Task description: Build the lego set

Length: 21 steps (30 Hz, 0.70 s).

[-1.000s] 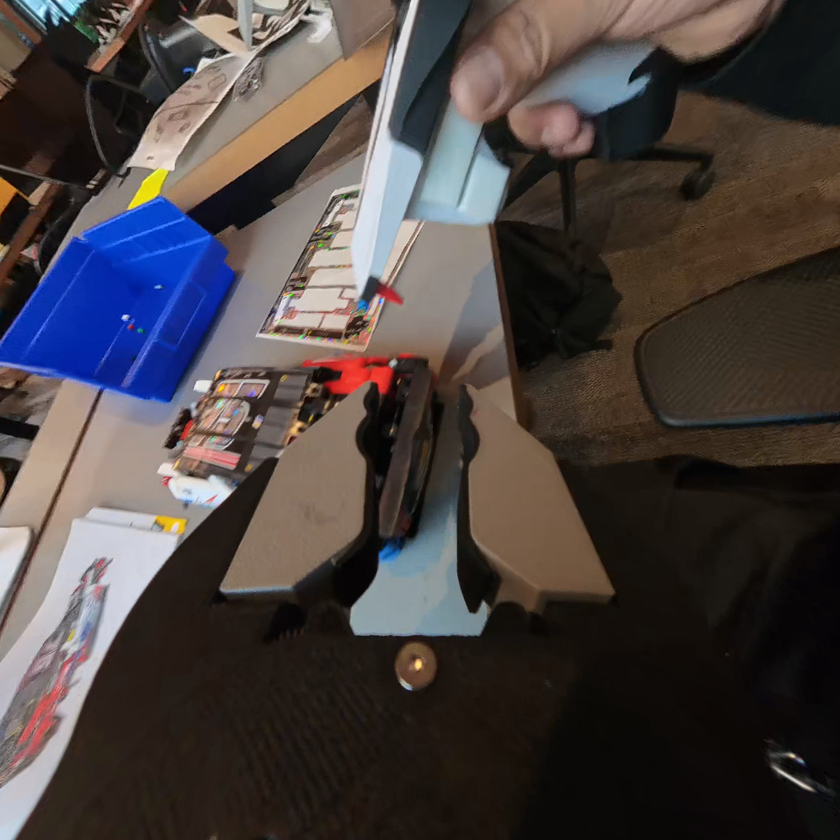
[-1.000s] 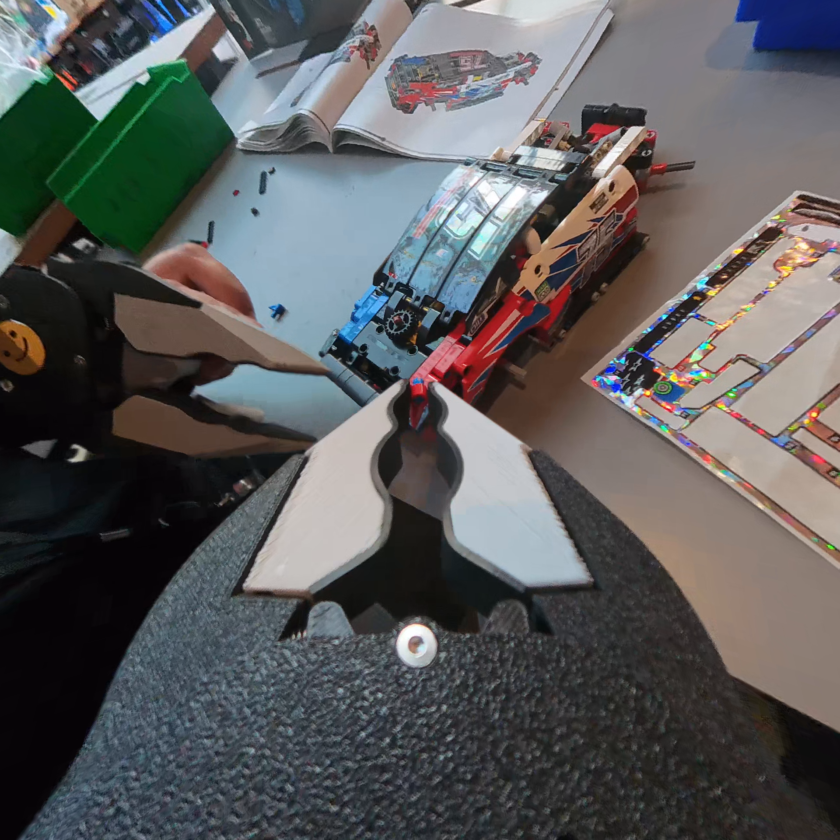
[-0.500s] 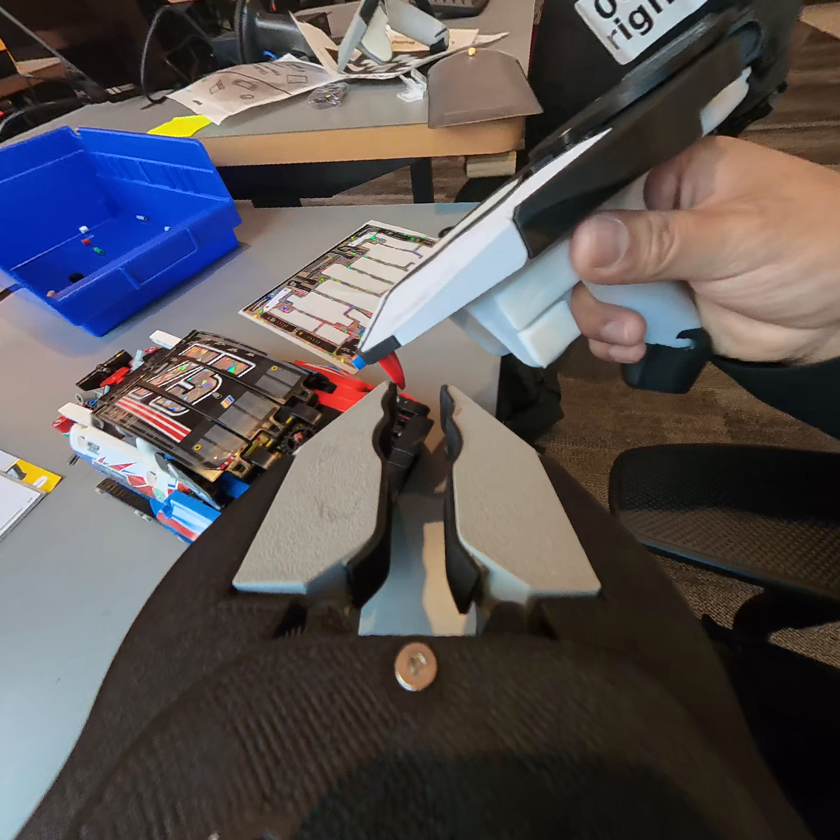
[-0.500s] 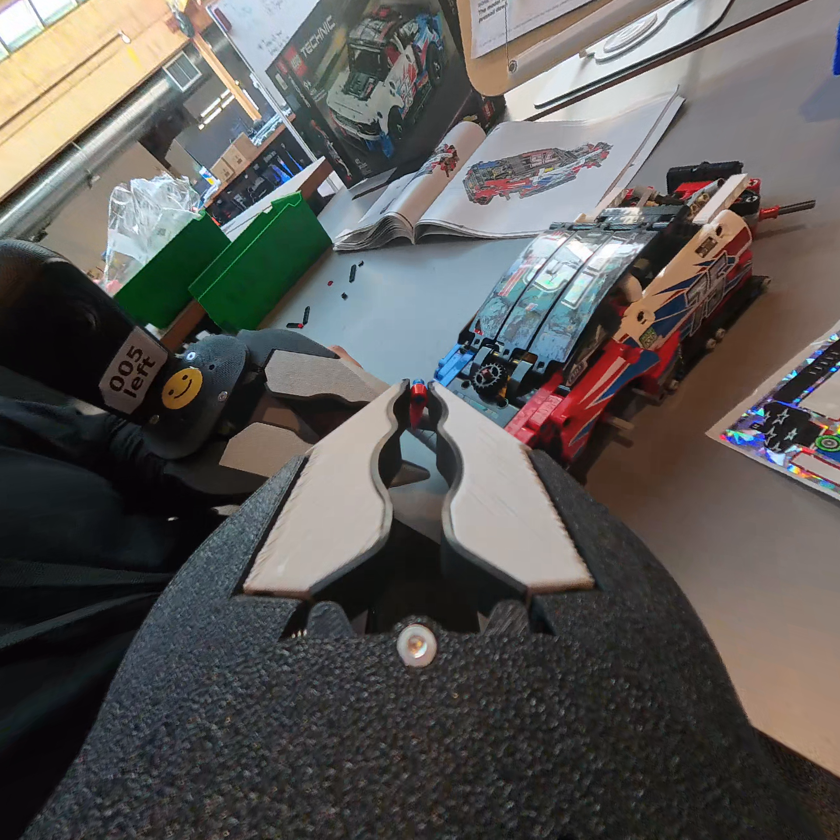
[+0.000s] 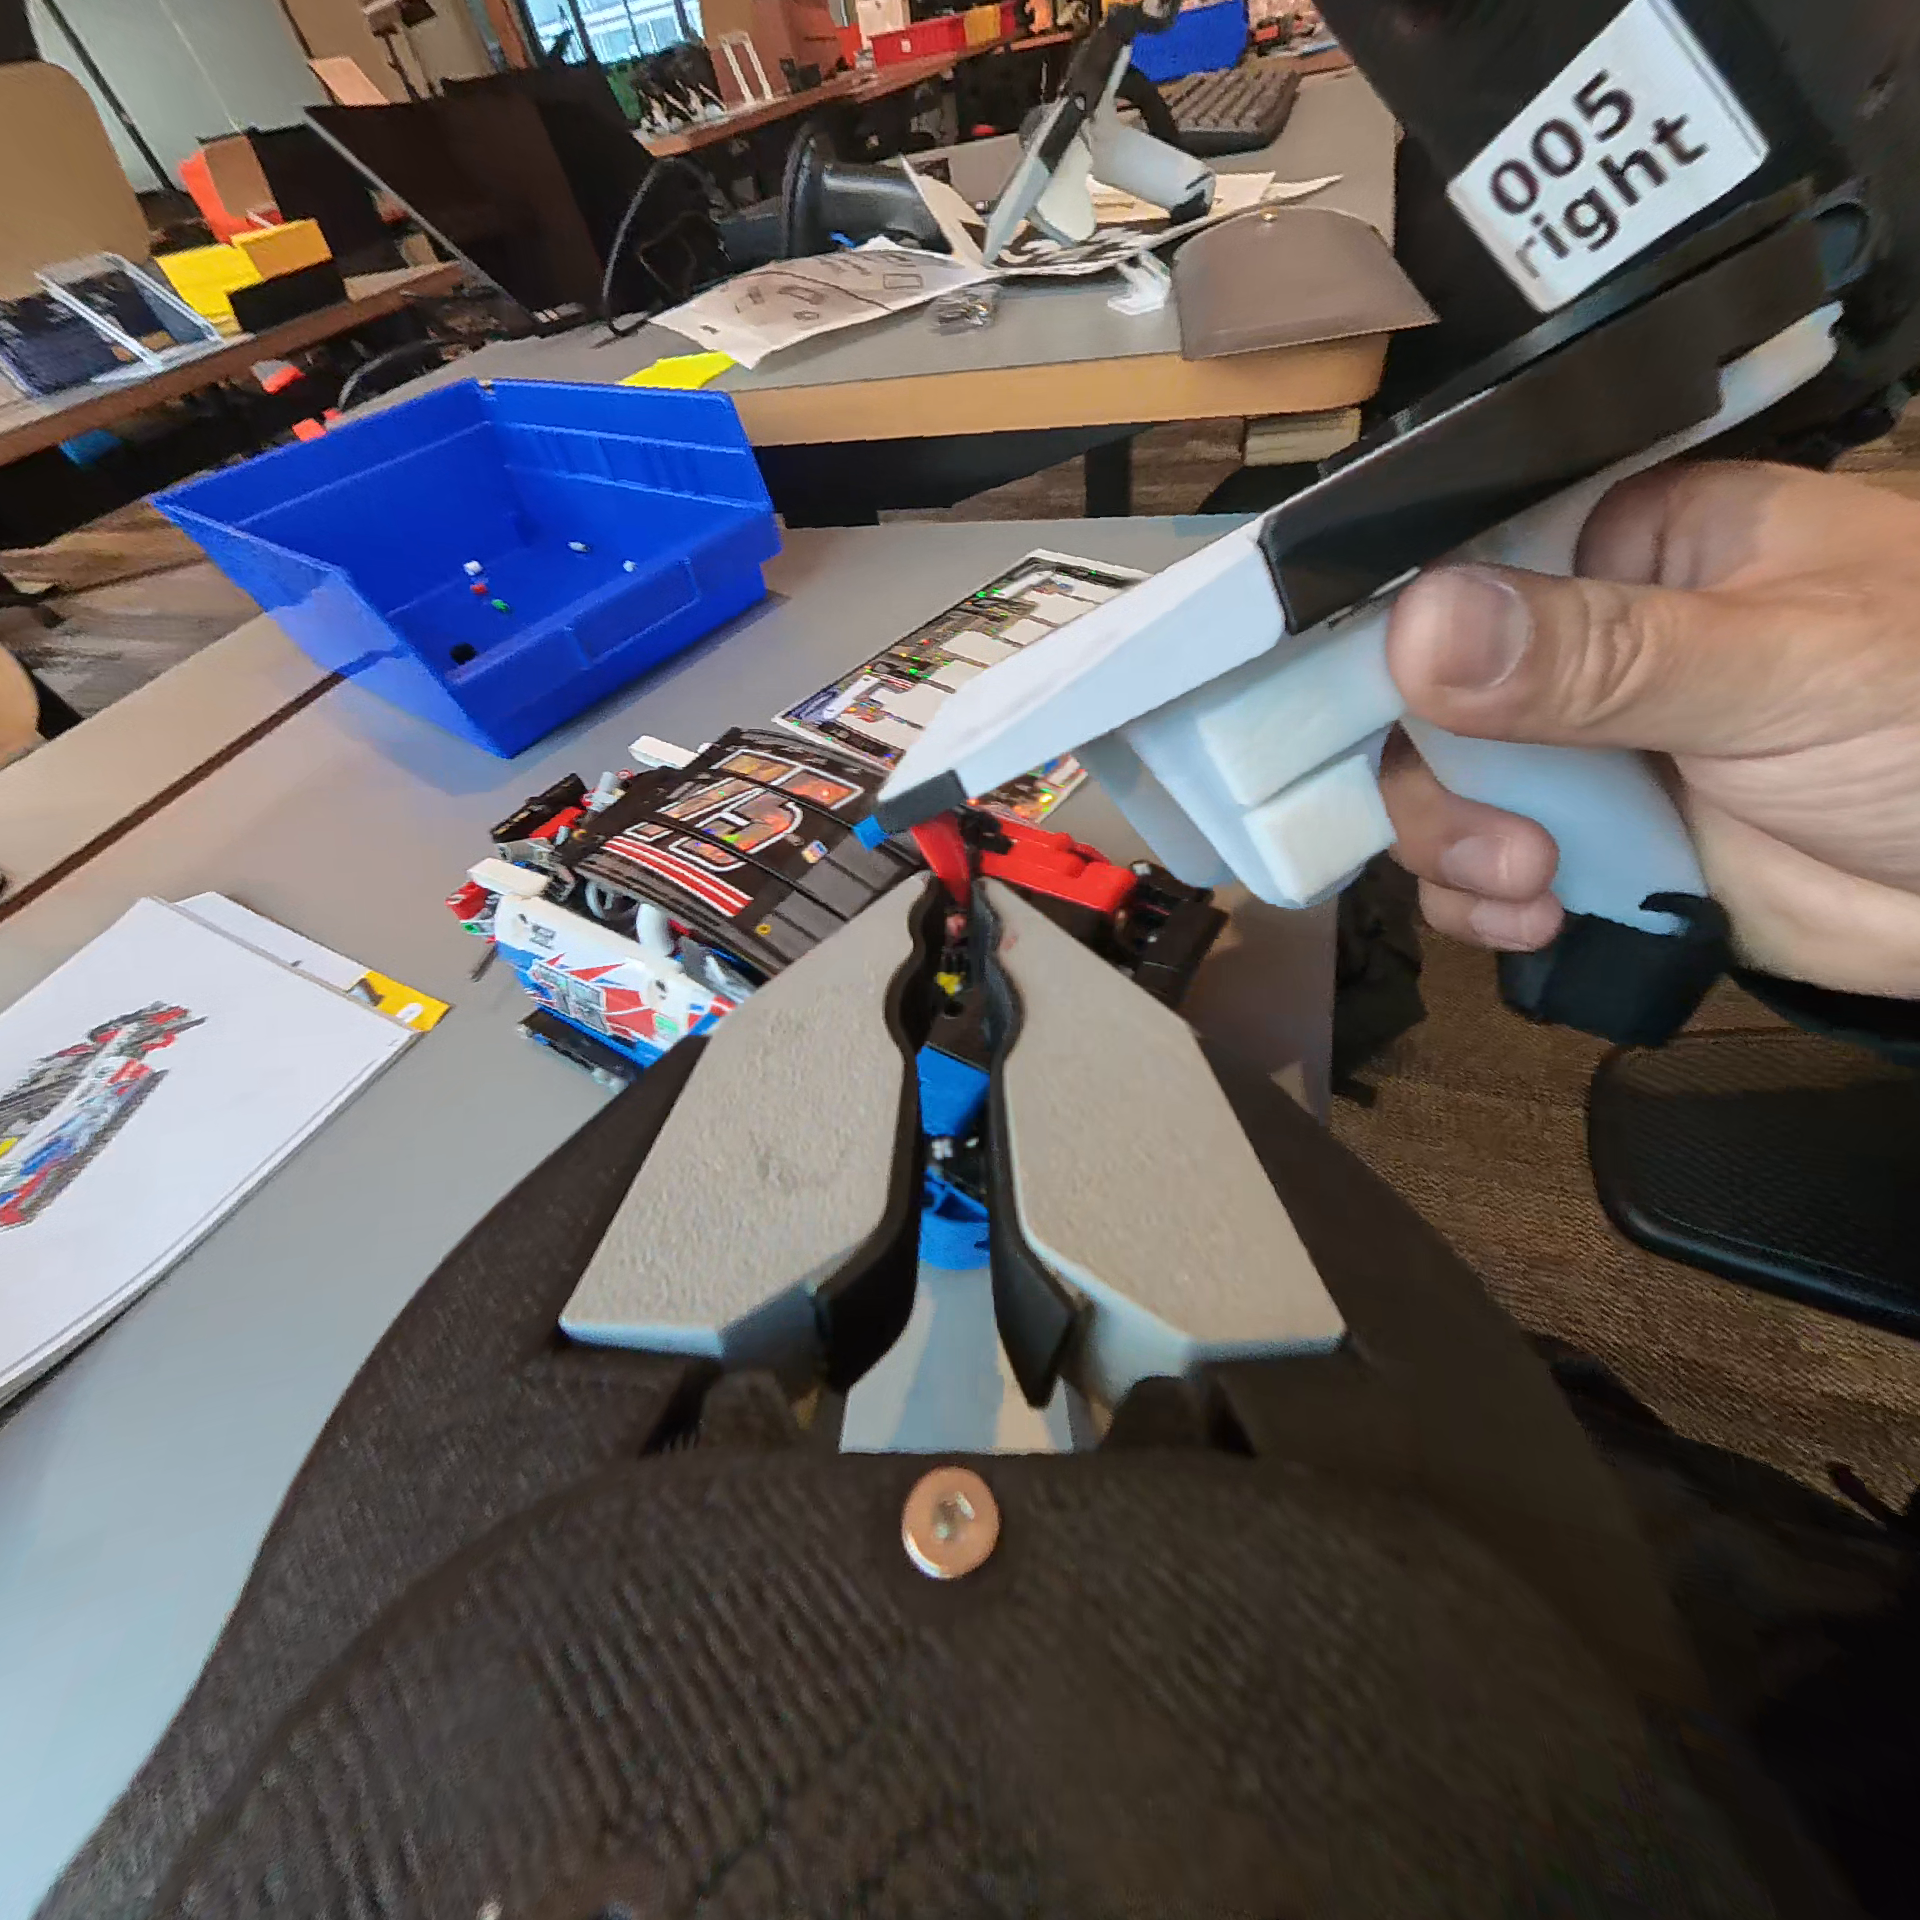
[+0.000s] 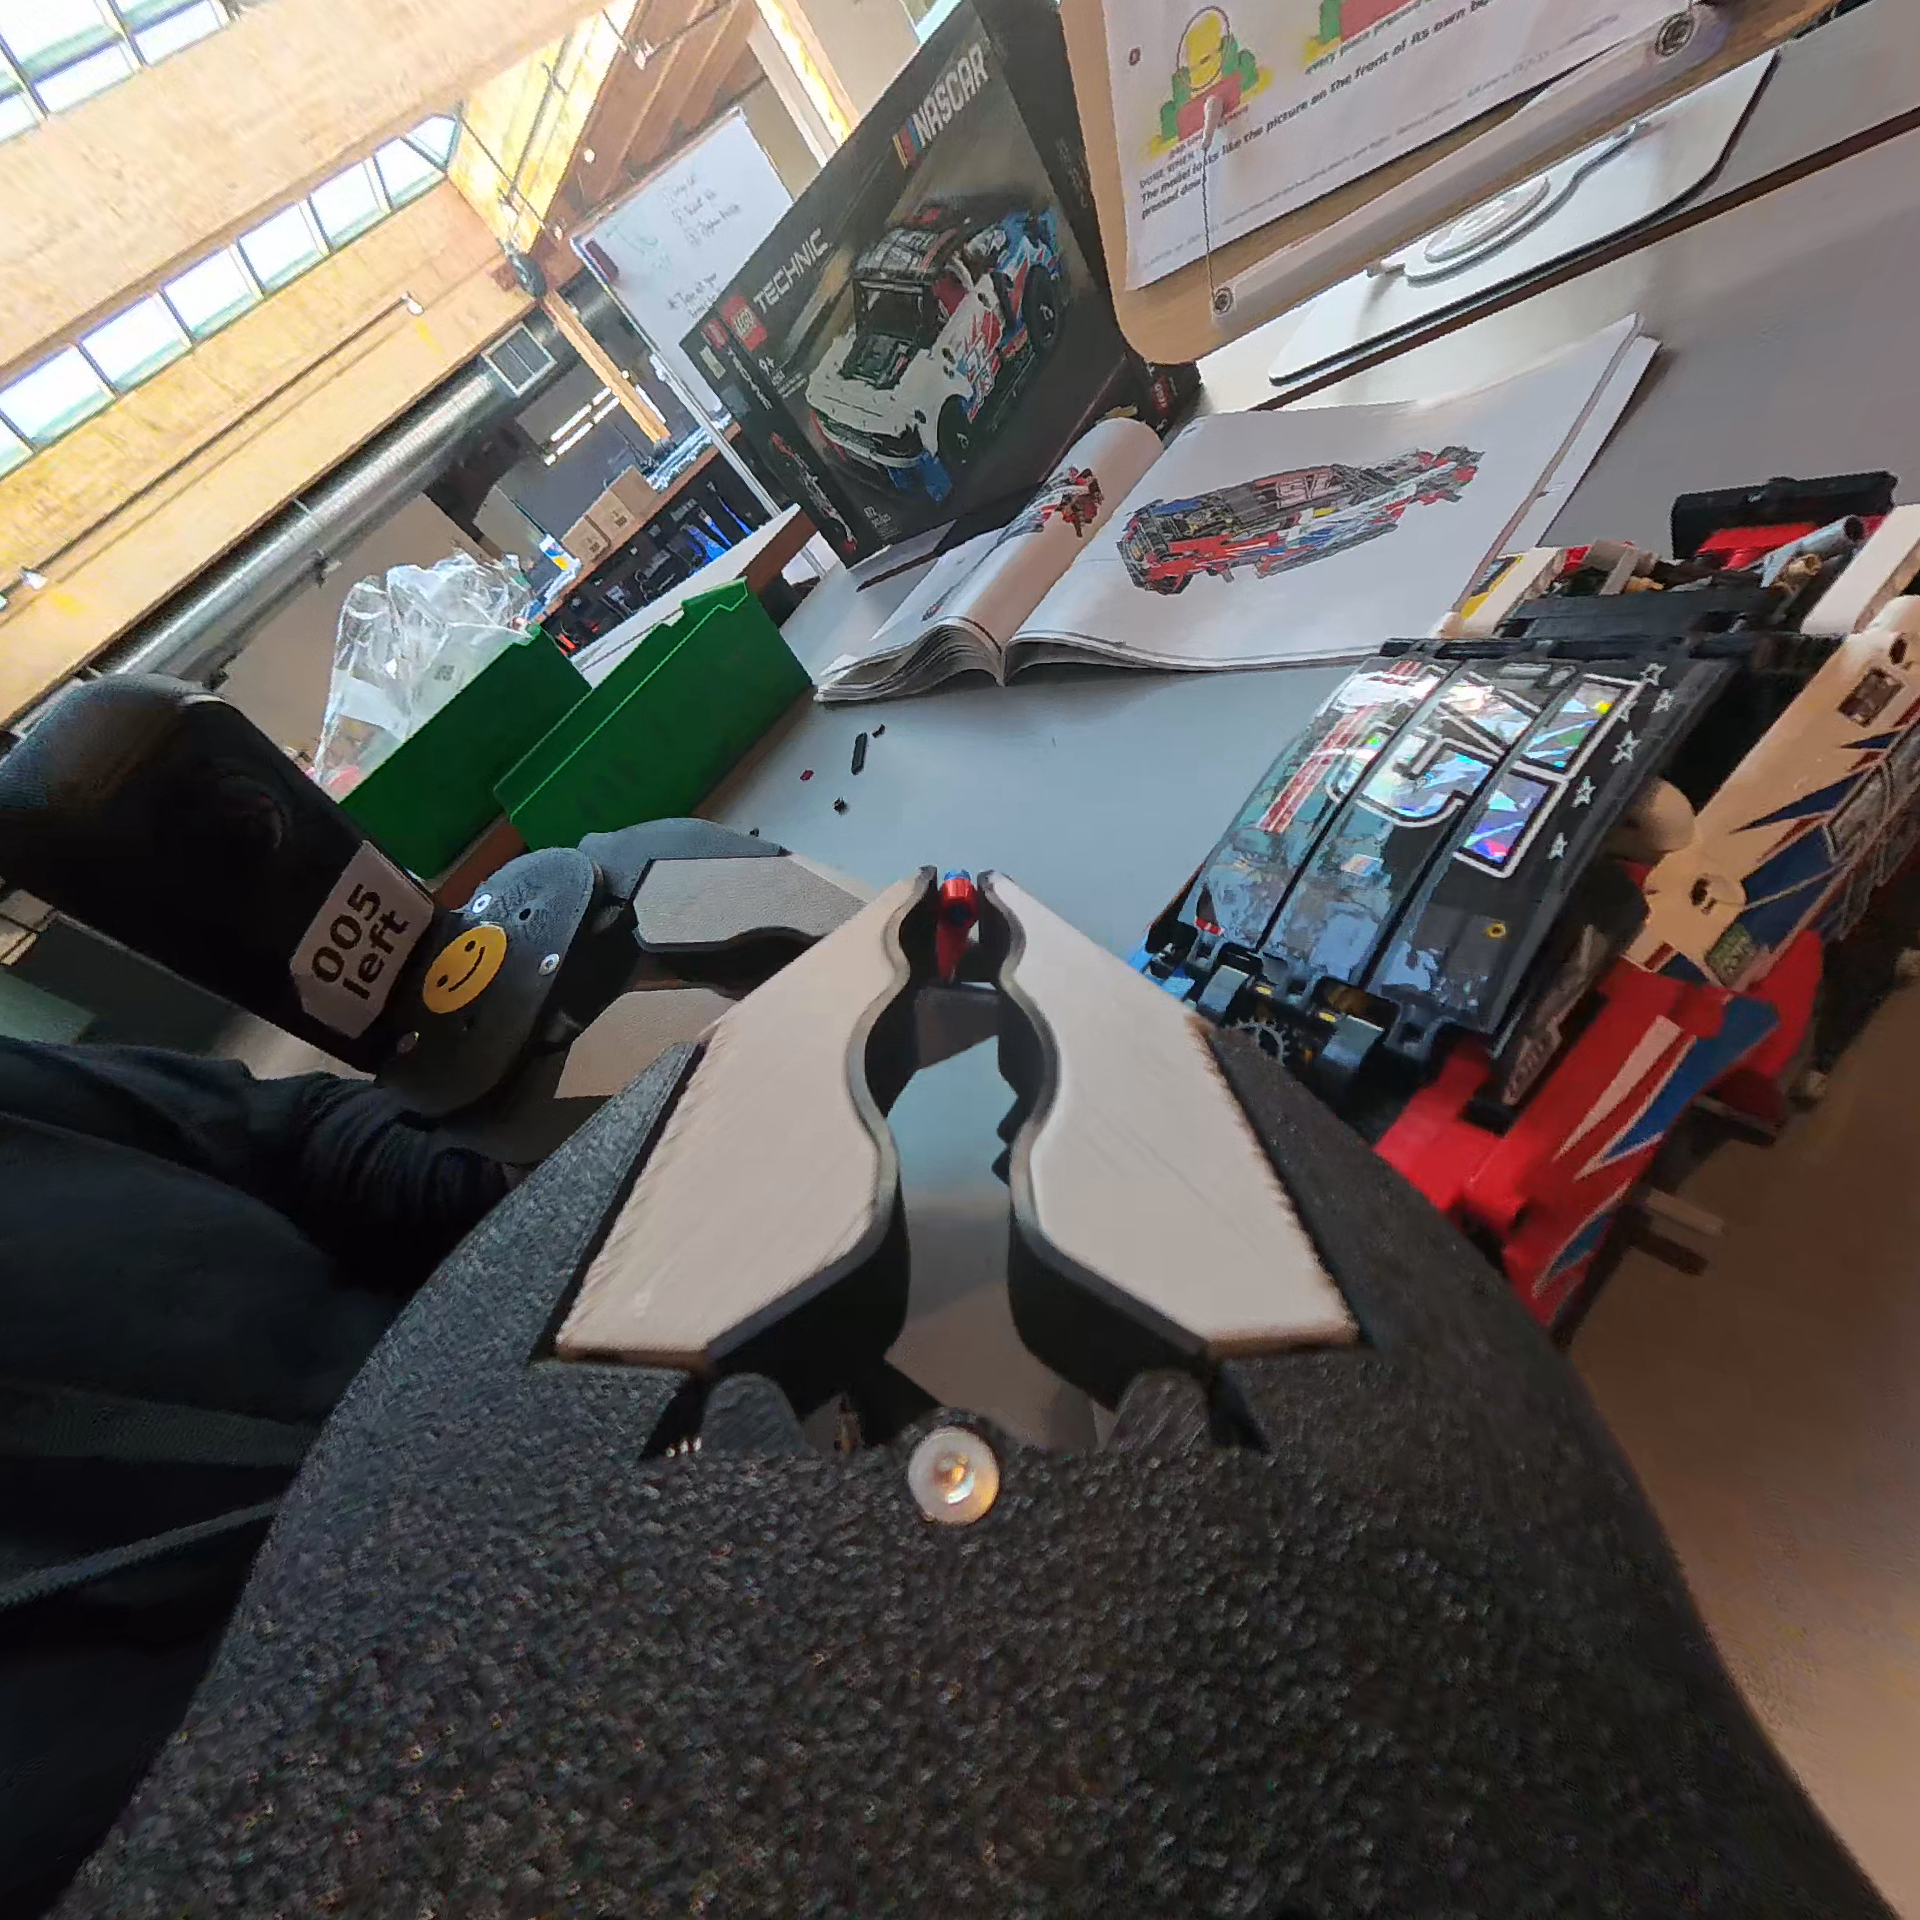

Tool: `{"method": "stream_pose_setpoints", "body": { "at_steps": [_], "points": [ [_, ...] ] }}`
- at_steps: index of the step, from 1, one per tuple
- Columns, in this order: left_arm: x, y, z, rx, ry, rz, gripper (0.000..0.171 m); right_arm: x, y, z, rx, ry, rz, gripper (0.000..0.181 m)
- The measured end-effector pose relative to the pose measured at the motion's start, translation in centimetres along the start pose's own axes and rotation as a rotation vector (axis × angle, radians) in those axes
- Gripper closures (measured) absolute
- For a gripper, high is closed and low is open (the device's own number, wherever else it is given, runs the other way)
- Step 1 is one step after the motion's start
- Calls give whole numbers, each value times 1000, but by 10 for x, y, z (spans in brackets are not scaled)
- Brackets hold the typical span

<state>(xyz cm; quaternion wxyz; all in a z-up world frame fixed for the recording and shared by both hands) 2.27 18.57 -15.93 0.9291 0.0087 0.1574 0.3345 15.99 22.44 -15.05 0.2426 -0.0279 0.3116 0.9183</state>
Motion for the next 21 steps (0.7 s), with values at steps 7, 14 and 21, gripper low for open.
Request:
{"method": "stream_pose_setpoints", "body": {
  "at_steps": [7,14,21],
  "points": [
    [-25,26,-7,-3,-29,-5,162,3,-6,32,-99,-91,14,176],
    [-76,97,-35,-46,-44,191,152,-3,-37,70,-277,-211,-68,176],
    [-80,156,-60,-130,-134,268,144,28,-69,102,-398,-183,-123,175]
  ]
}}
Point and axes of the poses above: each gripper's, where its closed fingertips meet, x out along the fingers, z out of its top, y = z × x across the jaws, the point moved 10 cm from there along -x, back along the fingers, and after that the axes turned 6 degrees about -z, right-handed, at the moved point
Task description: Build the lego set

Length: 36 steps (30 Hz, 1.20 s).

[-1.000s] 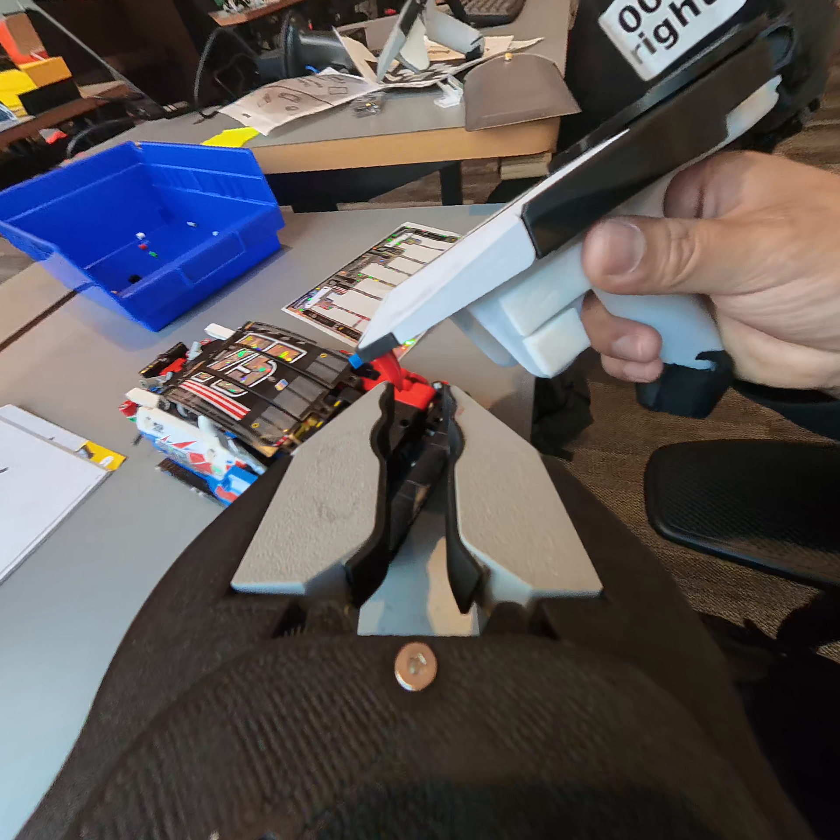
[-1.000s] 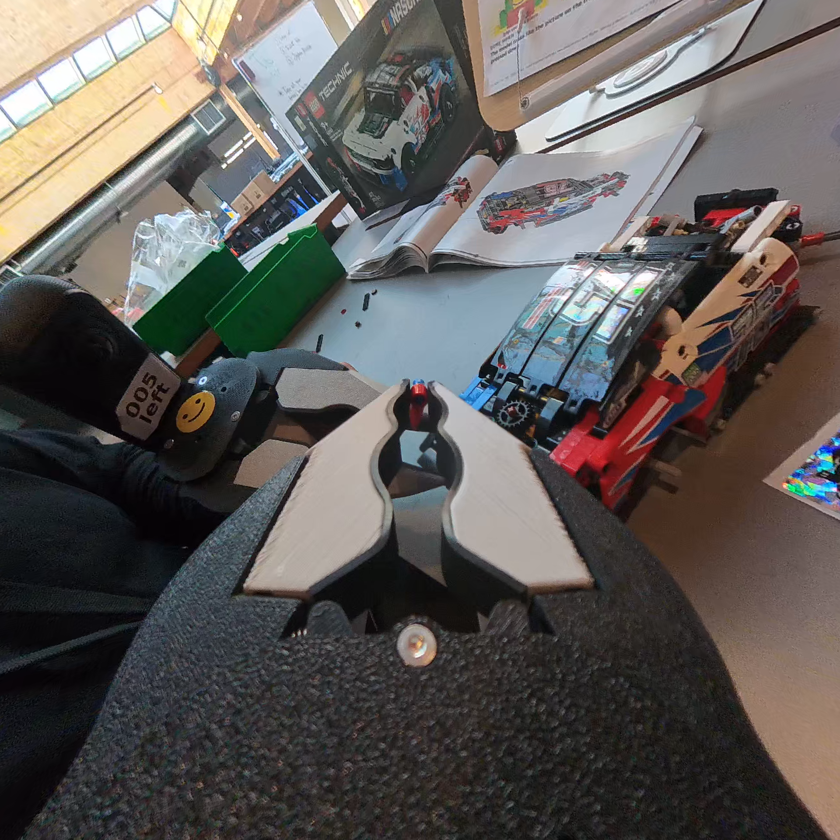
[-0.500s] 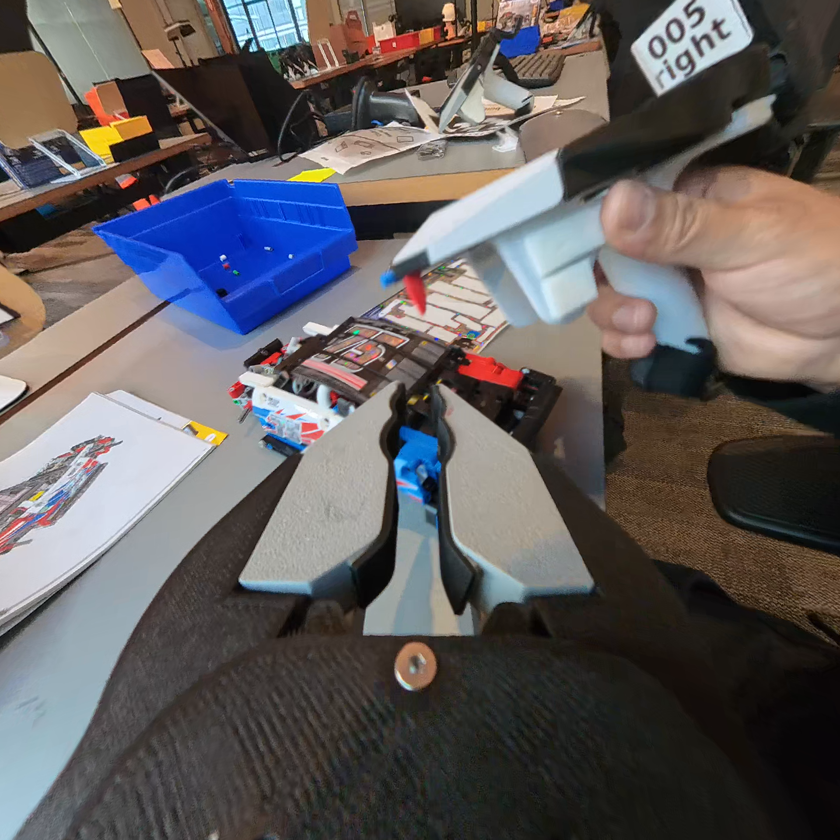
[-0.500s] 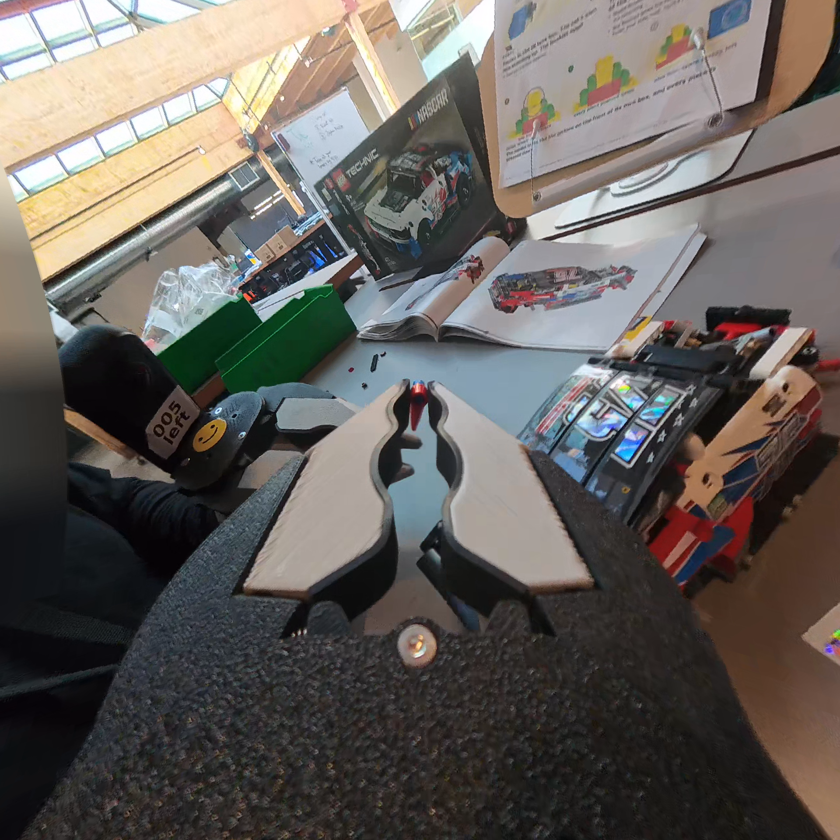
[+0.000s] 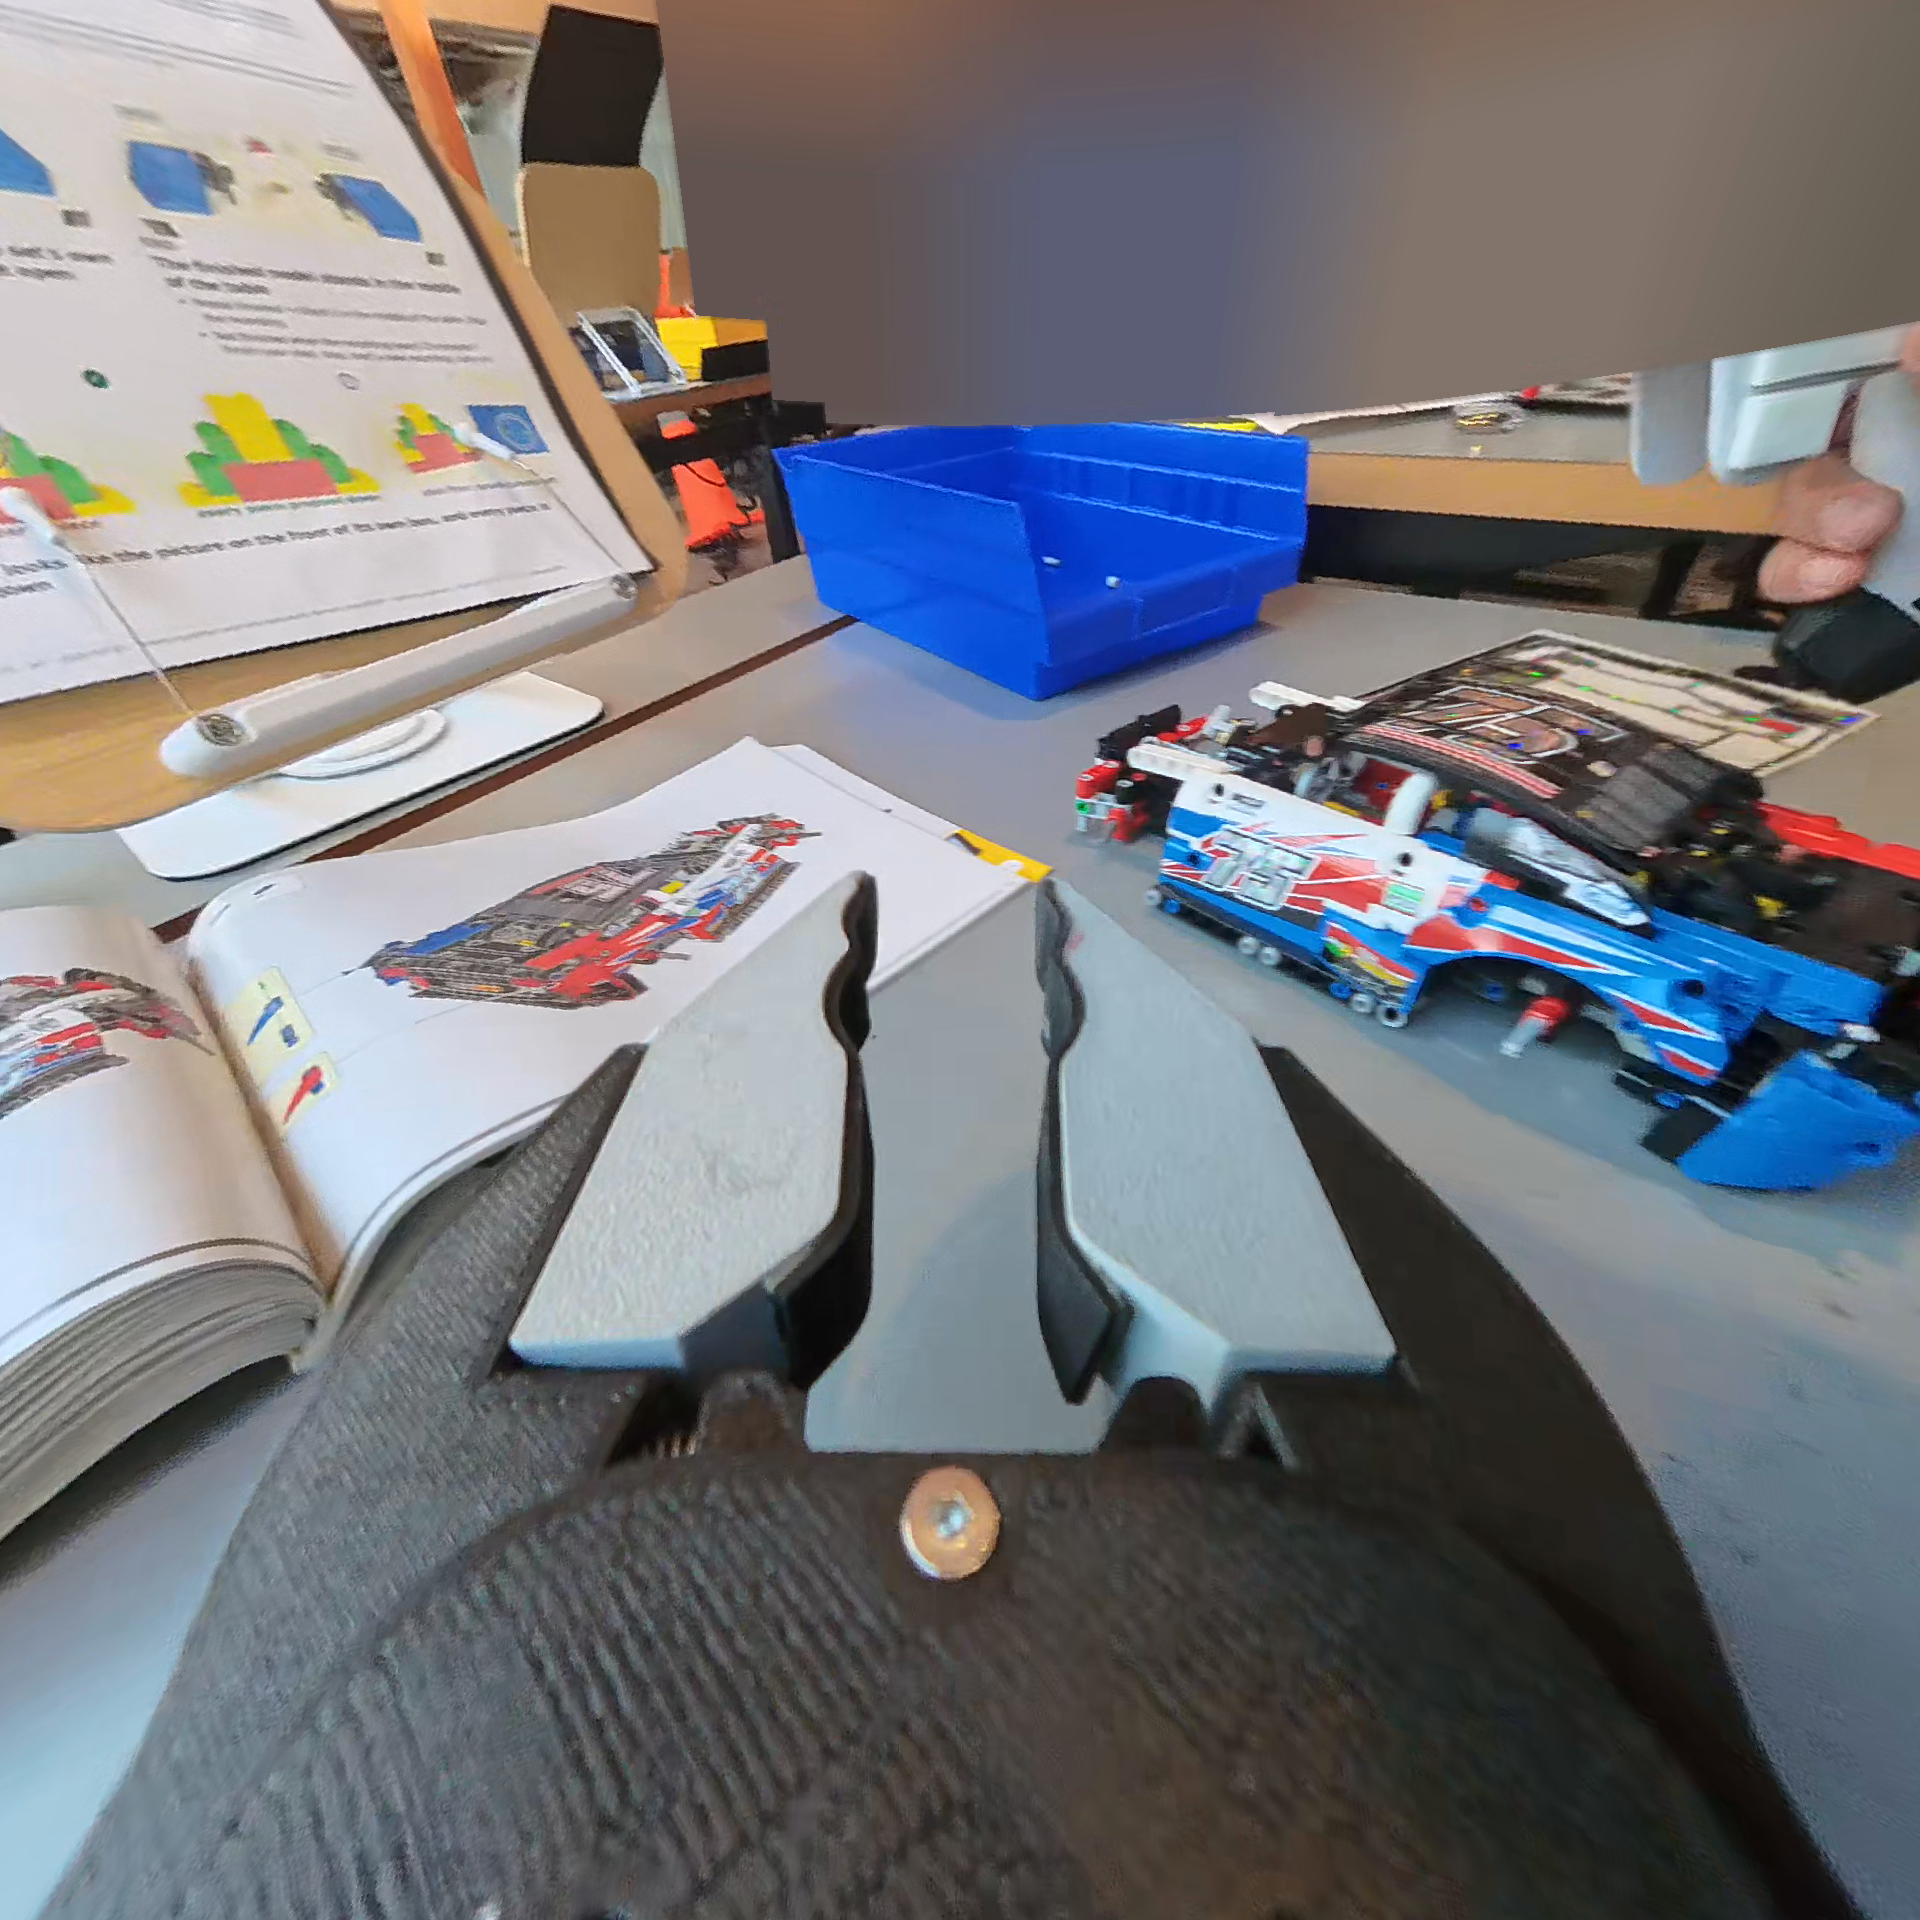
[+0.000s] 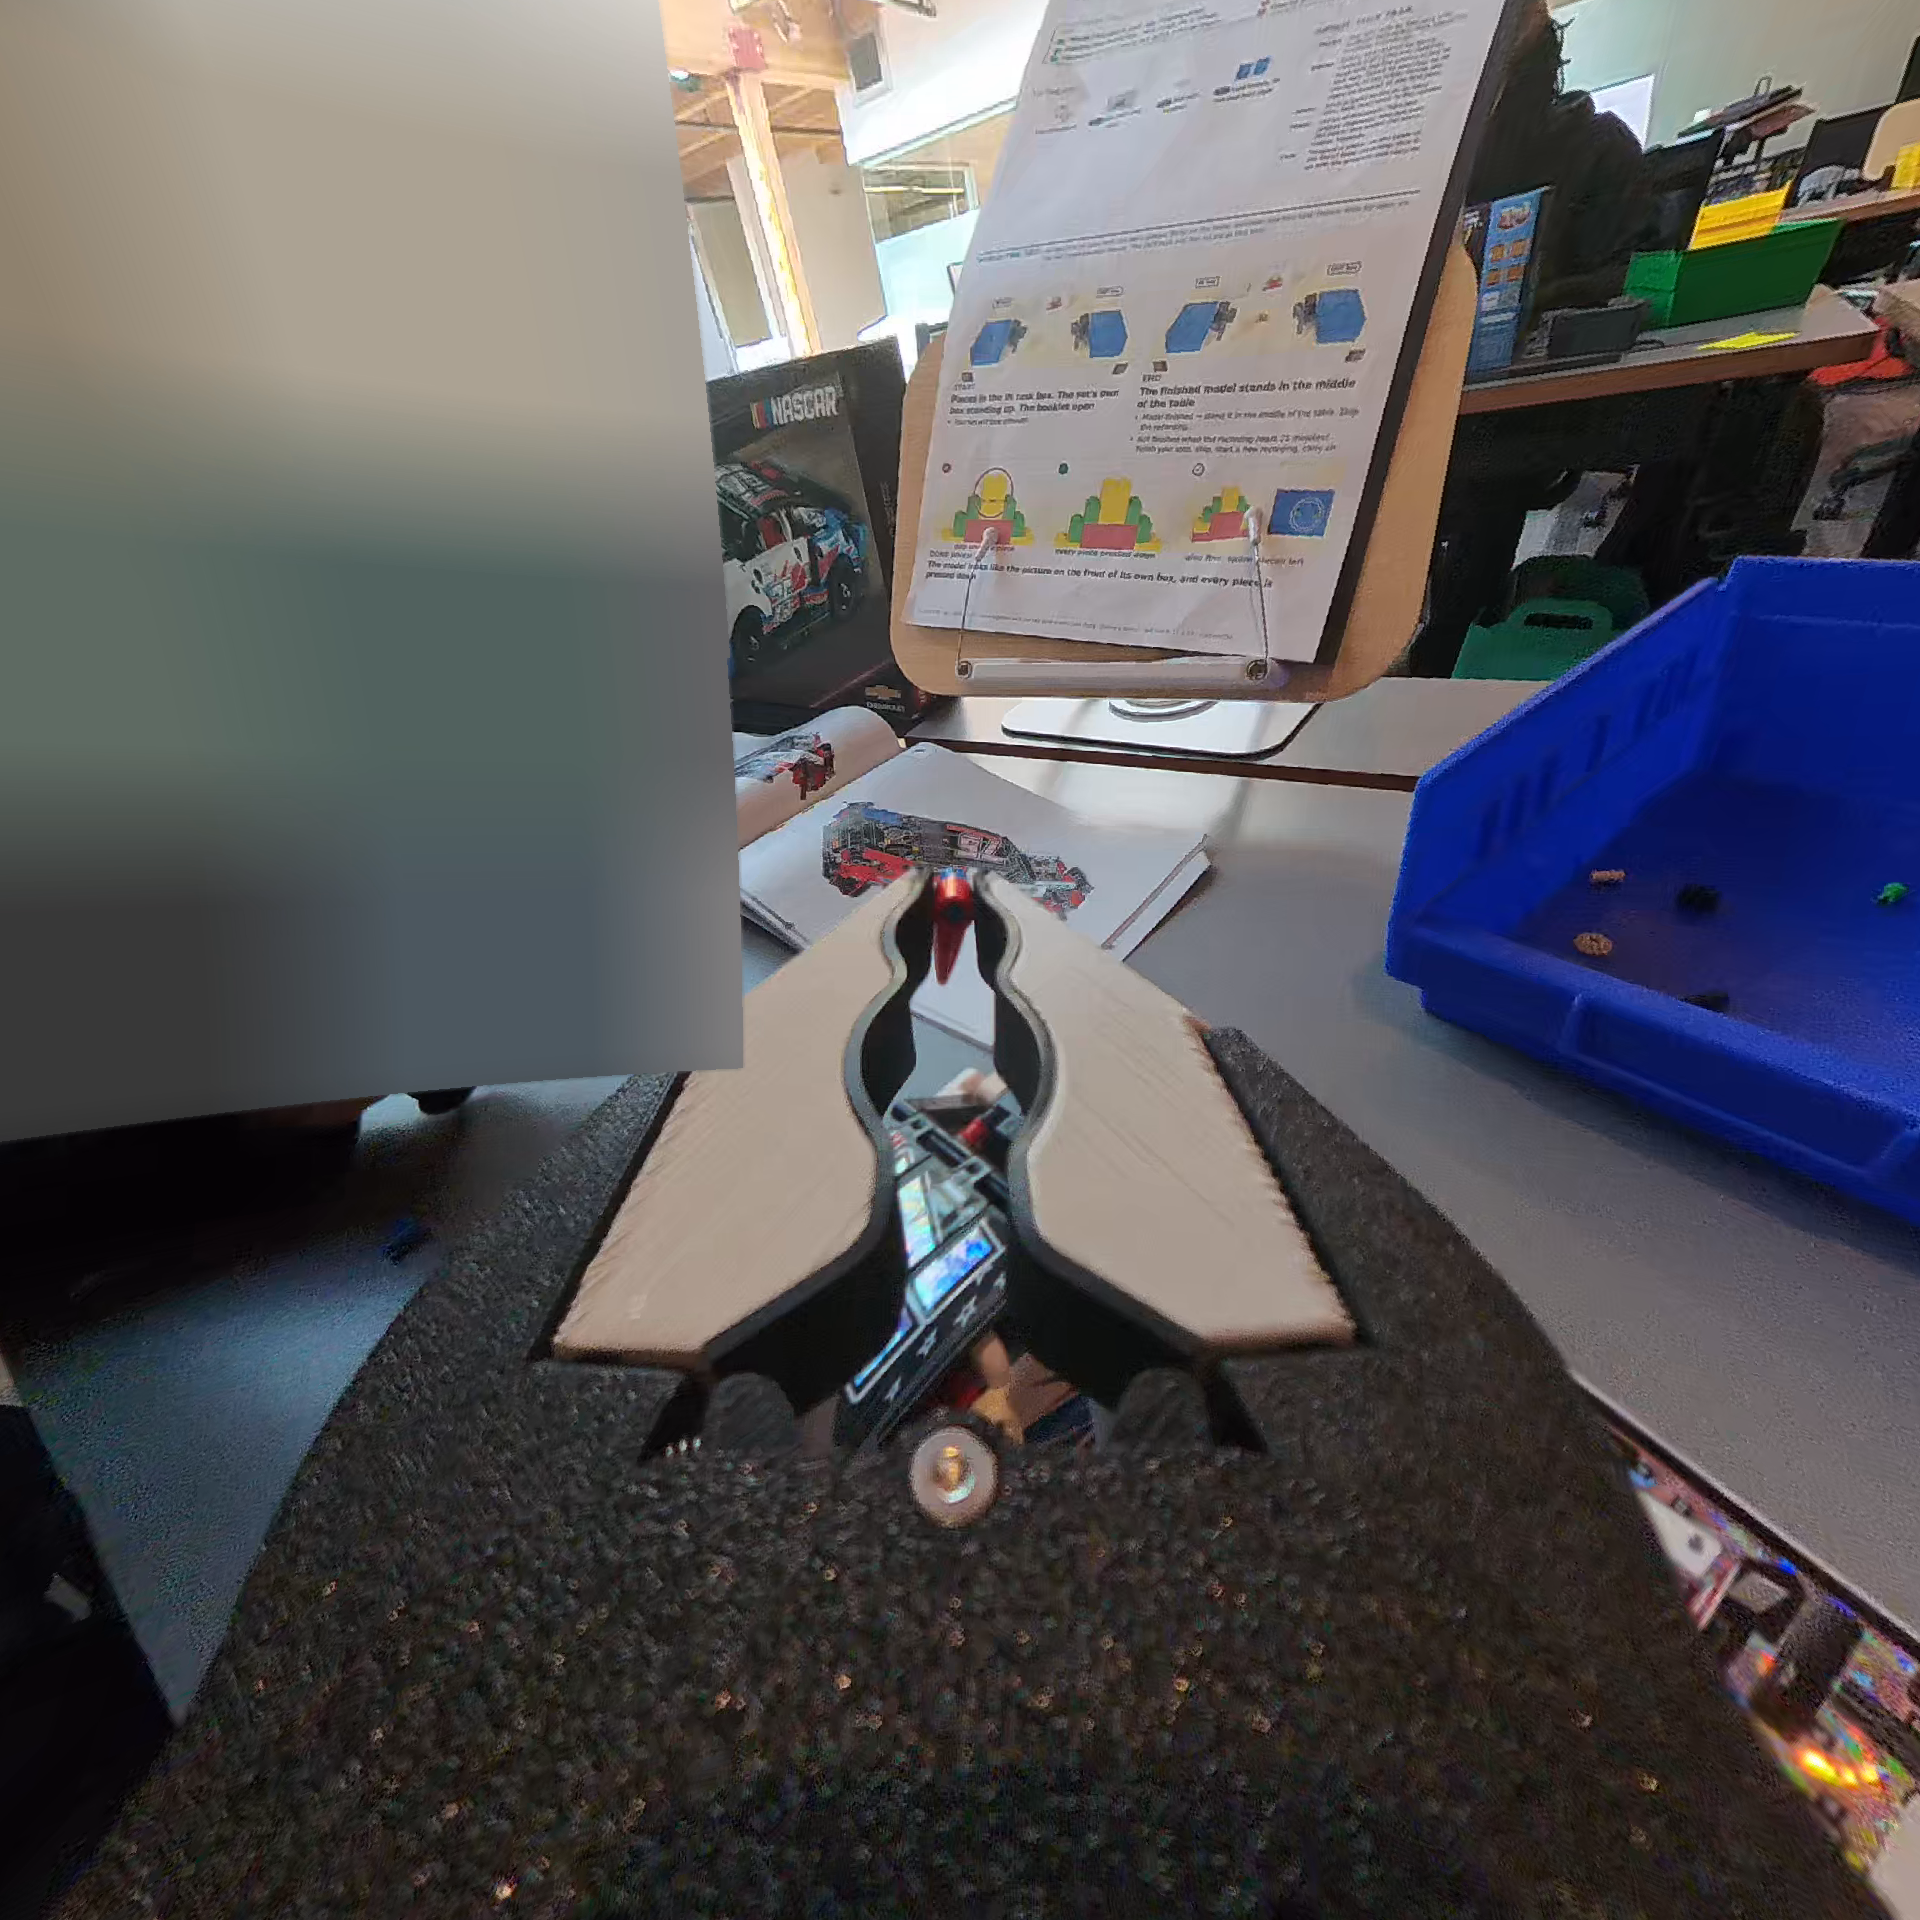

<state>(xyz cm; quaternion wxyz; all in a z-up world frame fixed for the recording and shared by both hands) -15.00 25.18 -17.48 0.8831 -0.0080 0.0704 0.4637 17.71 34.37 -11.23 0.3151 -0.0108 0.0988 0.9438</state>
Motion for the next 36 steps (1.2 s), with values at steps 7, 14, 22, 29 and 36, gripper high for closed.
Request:
{"method": "stream_pose_setpoints", "body": {
  "at_steps": [7,14,22,29,36],
  "points": [
    [-1,7,1,54,-13,10,150,32,-1,11,-35,88,60,175],
    [9,-36,25,86,32,-144,147,3,14,11,-80,227,34,175],
    [25,-155,45,-22,118,-501,146,-60,44,-2,35,354,36,176],
    [56,-192,45,-77,155,-485,148,-75,57,-41,440,327,213,175],
    [59,-188,42,-161,170,-462,151,-81,60,-53,549,265,198,176]
  ]
}}
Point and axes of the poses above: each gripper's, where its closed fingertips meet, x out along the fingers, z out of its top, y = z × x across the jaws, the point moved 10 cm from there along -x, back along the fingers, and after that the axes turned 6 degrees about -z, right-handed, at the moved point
